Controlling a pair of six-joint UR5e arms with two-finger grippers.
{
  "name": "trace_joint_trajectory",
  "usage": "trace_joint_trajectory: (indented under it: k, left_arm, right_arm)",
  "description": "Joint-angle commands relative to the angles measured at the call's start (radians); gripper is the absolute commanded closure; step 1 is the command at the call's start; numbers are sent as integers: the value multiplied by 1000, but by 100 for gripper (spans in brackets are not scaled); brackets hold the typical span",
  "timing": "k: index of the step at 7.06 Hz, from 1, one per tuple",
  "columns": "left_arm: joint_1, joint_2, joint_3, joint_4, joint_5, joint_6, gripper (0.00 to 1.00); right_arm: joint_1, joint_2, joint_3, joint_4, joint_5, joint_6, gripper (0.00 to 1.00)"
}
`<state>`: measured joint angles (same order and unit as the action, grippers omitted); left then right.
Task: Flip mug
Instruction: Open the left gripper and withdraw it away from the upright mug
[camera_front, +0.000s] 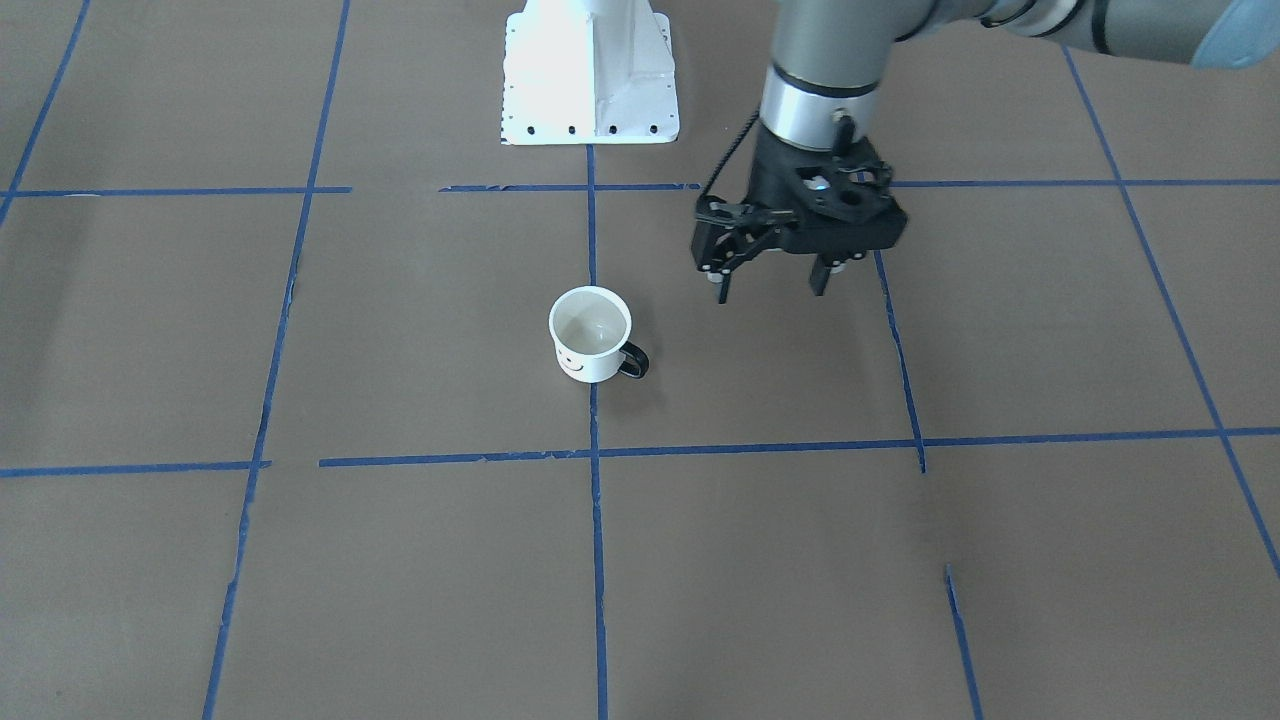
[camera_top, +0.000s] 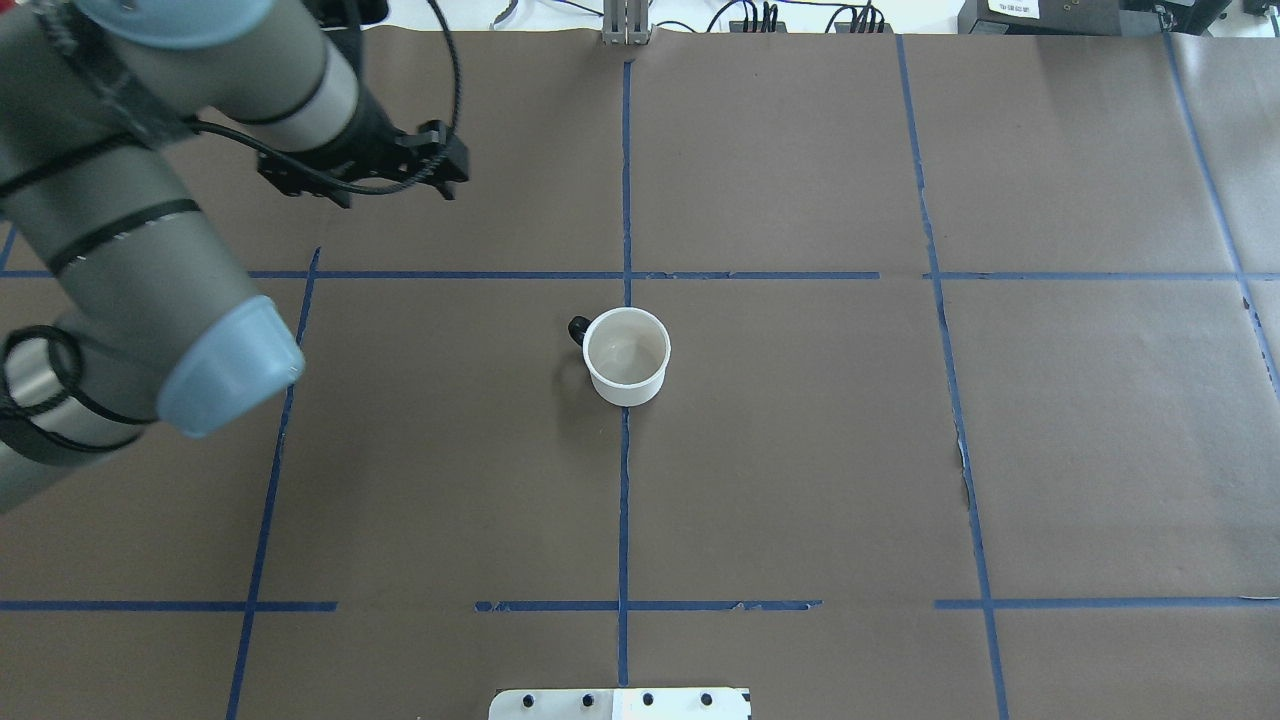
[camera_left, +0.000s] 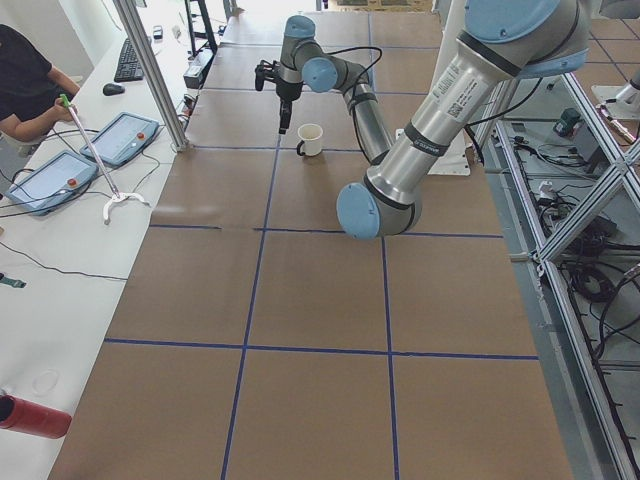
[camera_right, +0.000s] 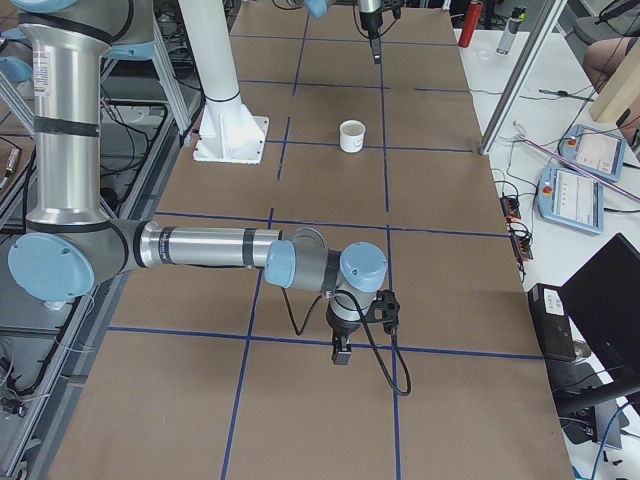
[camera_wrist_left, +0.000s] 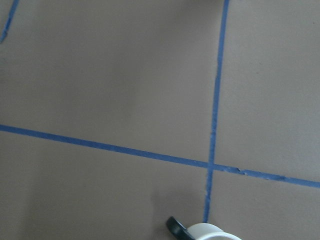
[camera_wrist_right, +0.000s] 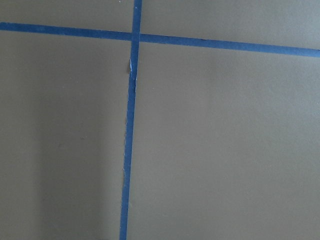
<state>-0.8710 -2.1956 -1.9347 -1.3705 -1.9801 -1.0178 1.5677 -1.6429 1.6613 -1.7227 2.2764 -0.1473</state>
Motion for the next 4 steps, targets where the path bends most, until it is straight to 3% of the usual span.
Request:
trace_joint_trajectory:
  k: [1,4]
  left_arm:
    - [-167,211,-59,-41,-133,263,0]
    - [-462,567,-79,-235,-302,622,0]
  right_arm:
    - [0,0,0,0,0,0,0]
    - [0,0,0,0,0,0,0]
